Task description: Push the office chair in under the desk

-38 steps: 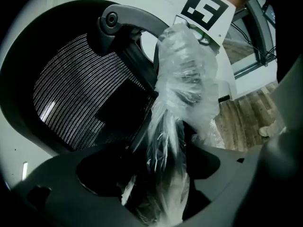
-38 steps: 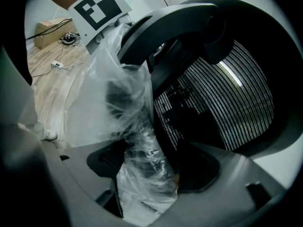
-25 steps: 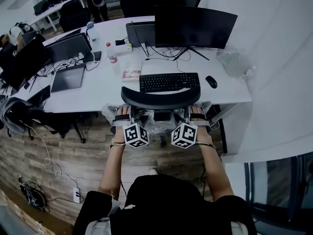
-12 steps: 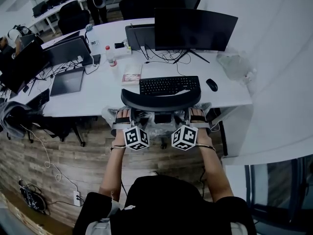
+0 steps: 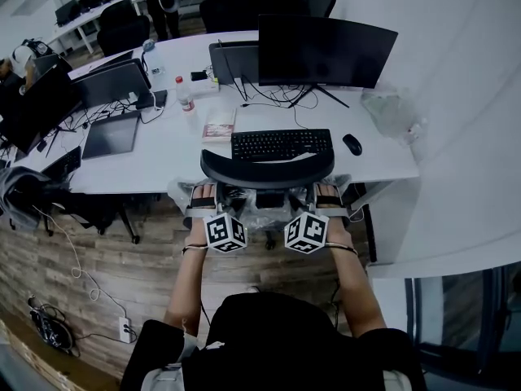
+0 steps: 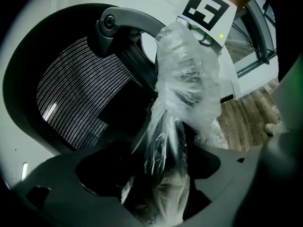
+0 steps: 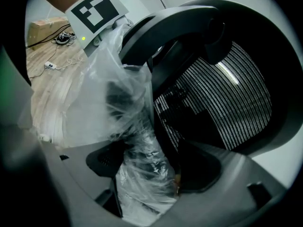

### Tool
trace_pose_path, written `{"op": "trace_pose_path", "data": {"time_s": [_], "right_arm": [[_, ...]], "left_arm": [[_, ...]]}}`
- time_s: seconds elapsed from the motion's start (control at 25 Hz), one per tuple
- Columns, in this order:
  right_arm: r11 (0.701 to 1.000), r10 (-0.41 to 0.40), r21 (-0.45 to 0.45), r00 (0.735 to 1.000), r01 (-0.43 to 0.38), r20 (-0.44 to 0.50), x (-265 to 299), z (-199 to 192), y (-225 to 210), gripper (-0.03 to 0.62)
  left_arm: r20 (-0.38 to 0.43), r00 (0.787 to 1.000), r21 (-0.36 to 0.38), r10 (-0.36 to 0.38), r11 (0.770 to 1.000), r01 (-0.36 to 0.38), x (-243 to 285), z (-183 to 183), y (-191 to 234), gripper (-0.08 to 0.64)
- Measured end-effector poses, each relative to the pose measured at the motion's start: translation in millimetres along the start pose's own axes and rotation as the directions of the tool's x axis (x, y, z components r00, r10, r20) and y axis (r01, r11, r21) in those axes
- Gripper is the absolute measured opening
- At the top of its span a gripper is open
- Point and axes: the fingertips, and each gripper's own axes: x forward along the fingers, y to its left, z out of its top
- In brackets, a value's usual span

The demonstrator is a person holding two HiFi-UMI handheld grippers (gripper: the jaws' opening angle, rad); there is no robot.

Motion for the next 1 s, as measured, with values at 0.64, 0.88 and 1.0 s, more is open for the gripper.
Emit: {"op": "trace_pose_path", "data": {"time_s": [0.64, 0.88, 1.0], "right_arm": [[0.998, 0.050, 0.023, 0.999, -0.050, 0.015, -6.4, 1.2, -1.7, 0.330], [0.994, 0.069, 0.079, 0.997, -0.072, 0.035, -20.9, -0.3, -0.7, 0.330], [0.992, 0.073, 0.102, 0.997, -0.077, 0.039, -32.5, -3.6, -0.2, 0.330]], "left_arm": [[-0.037, 0.998, -0.006, -0.044, 0.999, 0.044, -6.1, 1.5, -0.3, 0.403], [-0.048, 0.996, -0.091, -0.076, 0.993, 0.071, -22.6, 5.6, -2.9, 0.402], [-0.057, 0.996, -0.089, -0.073, 0.994, 0.067, -32.3, 9.5, -7.6, 0.401]]}}
